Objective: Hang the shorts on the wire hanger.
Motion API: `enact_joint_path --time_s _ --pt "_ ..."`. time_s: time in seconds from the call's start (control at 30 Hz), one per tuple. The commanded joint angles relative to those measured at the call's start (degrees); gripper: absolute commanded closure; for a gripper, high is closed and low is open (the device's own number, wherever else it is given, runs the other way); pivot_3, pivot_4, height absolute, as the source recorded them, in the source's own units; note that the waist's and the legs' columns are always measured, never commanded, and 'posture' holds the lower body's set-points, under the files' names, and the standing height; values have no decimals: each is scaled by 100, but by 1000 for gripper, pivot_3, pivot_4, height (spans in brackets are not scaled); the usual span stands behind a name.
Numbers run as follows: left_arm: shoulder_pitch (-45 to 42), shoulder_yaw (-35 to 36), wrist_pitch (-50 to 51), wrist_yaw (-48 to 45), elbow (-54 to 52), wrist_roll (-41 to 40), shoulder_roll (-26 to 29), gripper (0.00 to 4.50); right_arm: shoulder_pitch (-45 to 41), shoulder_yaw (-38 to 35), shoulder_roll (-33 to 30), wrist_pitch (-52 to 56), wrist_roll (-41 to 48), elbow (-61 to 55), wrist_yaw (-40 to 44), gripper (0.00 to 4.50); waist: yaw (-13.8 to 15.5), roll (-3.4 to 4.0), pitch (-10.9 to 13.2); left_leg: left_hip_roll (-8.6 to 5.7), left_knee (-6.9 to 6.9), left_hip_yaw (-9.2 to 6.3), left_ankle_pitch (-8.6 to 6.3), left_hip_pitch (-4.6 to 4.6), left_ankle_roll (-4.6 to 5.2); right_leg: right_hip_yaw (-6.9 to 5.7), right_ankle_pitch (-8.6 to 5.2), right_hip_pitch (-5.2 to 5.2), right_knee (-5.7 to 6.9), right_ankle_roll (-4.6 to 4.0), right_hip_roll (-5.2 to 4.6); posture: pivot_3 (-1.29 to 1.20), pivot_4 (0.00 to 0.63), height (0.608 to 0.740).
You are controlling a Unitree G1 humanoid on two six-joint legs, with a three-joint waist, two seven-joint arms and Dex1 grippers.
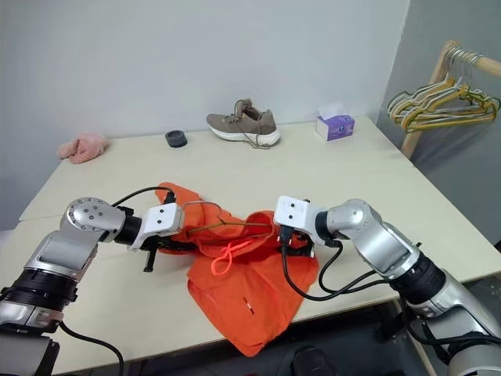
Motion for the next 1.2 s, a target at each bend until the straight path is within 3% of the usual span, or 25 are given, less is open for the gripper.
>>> enact_joint_path --time_s 0.03,0.3,0.5,0.73,0.93,1.2 --pt "-45 63 42 -7 -191 -65 35 4500 -187 -48 40 -294 -197 94 274 1677 0 -1 0 0 0 -2 0 0 0 -2 0 1 0 0 -1 -322 0 740" --pt "-17 174 172 90 -292 -202 -60 4500 -191 -192 142 -340 -259 62 653 4473 -2 -1 0 0 3 -7 0 2 0 -6 0 5 2 0 -1 -321 0 740" --pt "-2 348 525 92 -352 -514 -111 4500 -159 -313 179 -227 -240 -40 761 4473 -2 -1 0 -2 8 -8 0 2 0 -7 0 8 2 0 -3 -324 0 740" --pt "111 994 567 499 -334 -968 -177 2485 -71 -474 62 -148 -184 -62 854 4500 -4 -1 0 -2 11 -11 0 2 0 -9 0 10 2 0 -6 -327 0 740" --pt "533 1744 611 798 -115 -1233 102 619 108 -833 58 277 49 -10 816 4500 -19 -1 -1 -2 11 -12 0 5 0 -8 6 11 4 -10 -8 -312 0 740" --pt "589 2240 457 1288 459 -1309 82 619 358 -1345 -24 996 427 46 799 4500 44 -4 -3 -7 18 -14 0 4 0 -12 7 15 4 -10 -12 -305 0 740"
